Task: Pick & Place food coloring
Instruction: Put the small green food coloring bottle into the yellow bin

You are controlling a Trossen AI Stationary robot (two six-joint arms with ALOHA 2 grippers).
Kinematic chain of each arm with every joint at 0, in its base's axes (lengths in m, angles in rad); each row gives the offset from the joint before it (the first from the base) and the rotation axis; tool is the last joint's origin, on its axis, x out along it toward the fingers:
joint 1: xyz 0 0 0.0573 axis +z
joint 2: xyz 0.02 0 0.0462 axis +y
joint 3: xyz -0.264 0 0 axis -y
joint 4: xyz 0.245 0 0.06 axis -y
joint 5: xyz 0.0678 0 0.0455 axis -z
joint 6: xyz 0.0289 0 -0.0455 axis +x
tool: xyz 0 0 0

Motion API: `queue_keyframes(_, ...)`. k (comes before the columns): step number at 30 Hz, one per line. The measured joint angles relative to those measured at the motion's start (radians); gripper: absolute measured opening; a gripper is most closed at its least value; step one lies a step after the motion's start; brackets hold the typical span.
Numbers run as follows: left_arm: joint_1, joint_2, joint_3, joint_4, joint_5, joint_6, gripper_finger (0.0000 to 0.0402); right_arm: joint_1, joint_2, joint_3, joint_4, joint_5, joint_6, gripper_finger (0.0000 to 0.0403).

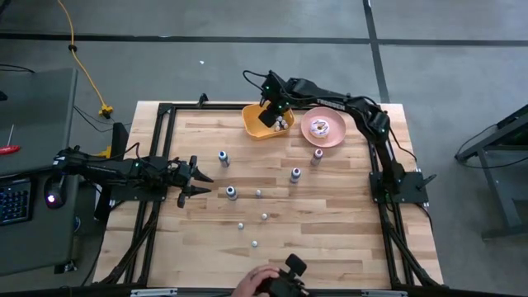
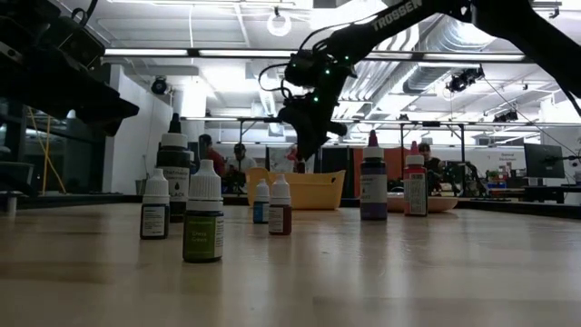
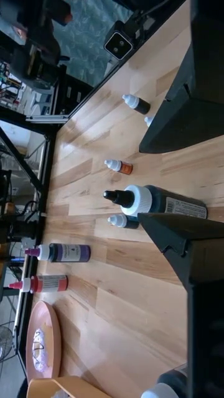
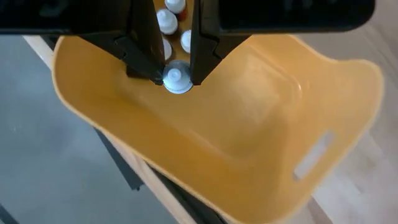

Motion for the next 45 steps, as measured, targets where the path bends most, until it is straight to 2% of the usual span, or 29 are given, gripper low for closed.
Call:
queue_keyframes(12, 0.0, 0.0, 0.0, -0.001, -0.008, 0.0, 0.0163, -0.006, 0.019, 0.0, -0.07, -0.036, -0.1, 0.0055)
queue_keyframes(17, 0.0, 0.0, 0.0, -0.001, -0.008, 0.0, 0.0163, -0.006, 0.019, 0.0, -0.117, -0.066, -0.21, 0.0059)
queue_keyframes(22, 0.0, 0.0, 0.0, -0.001, -0.008, 0.0, 0.0163, -0.006, 0.019, 0.0, -0.116, -0.081, -0.323, 0.0053)
queue_keyframes(30, 0.0, 0.0, 0.0, -0.001, -0.008, 0.0, 0.0163, -0.009, 0.019, 0.0, -0.06, -0.094, -0.404, 0.0061)
queue_keyframes(41, 0.0, 0.0, 0.0, -0.001, -0.008, 0.0, 0.0163, -0.017, 0.06, 0.001, -0.035, -0.141, -0.385, 0.0062)
queue_keyframes(45, 0.0, 0.0, 0.0, 0.0, -0.008, 0.0, 0.0163, -0.023, 0.086, 0.047, -0.034, -0.155, -0.34, 0.0064)
